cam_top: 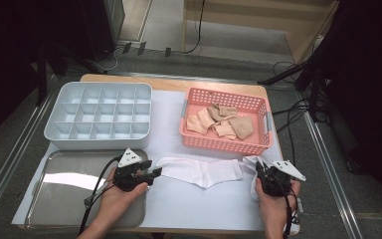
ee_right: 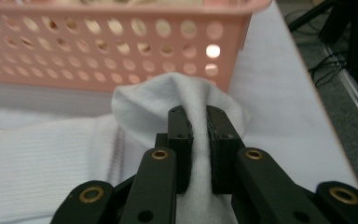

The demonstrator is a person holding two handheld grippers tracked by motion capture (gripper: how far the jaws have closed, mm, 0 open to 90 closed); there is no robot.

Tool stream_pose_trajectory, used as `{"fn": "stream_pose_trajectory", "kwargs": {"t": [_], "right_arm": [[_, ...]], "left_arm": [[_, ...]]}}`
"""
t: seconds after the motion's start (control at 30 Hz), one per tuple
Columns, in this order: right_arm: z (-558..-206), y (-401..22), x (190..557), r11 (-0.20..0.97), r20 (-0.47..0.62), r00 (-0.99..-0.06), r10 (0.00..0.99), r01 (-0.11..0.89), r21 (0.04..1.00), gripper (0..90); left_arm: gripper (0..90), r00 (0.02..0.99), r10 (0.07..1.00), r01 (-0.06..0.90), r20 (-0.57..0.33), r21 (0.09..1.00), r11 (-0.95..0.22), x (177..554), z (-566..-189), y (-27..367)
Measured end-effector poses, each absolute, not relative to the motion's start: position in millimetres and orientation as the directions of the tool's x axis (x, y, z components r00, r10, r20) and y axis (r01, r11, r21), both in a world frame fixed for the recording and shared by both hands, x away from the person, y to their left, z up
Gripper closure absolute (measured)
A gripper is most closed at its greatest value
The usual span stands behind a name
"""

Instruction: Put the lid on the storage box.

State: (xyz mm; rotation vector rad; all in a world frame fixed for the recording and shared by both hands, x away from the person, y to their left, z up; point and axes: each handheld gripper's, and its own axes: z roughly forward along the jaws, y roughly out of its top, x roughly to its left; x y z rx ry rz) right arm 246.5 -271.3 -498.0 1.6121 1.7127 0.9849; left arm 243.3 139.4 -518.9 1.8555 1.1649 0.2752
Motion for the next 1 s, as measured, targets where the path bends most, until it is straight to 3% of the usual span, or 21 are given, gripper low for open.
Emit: {"fn": "stream_pose_trajectory", "kwargs": {"t": [0.27, 0.37, 0.5, 0.57, 0.6, 0.77, 1.0], "right_arm": [[-481, -241, 225, 0.031, 0.091, -0.201, 0.975, 0.533, 0.846, 82.6], [-487, -204, 224, 0.113, 0.064, -0.3, 0.952, 0.538, 0.835, 82.3], [-502, -183, 228, 0.153, 0.067, -0.345, 0.936, 0.571, 0.807, 81.7], [-506, -181, 229, 0.159, 0.065, -0.349, 0.935, 0.576, 0.802, 80.5], [-511, -180, 231, 0.162, 0.09, -0.377, 0.922, 0.585, 0.795, 73.8], [-502, -193, 220, 0.097, 0.145, -0.374, 0.916, 0.558, 0.824, 51.9], [-504, -223, 187, 0.027, 0.16, -0.274, 0.949, 0.571, 0.82, 49.4]], "left_arm": [[50.3, 0.533, 0.808, 0.607, -0.251, 0.779, -0.159, 243, -520, 136], [50.3, 0.546, 0.799, 0.607, -0.254, 0.776, -0.168, 242, -520, 134], [50.0, 0.547, 0.798, 0.605, -0.252, 0.778, -0.169, 242, -520, 134], [49.5, 0.543, 0.799, 0.609, -0.257, 0.776, -0.164, 242, -520, 134], [49.4, 0.539, 0.801, 0.611, -0.259, 0.775, -0.161, 242, -520, 135], [49.1, 0.536, 0.801, 0.614, -0.265, 0.774, -0.154, 241, -520, 135], [50.9, 0.532, 0.807, 0.594, -0.256, 0.792, -0.141, 237, -517, 136]]}}
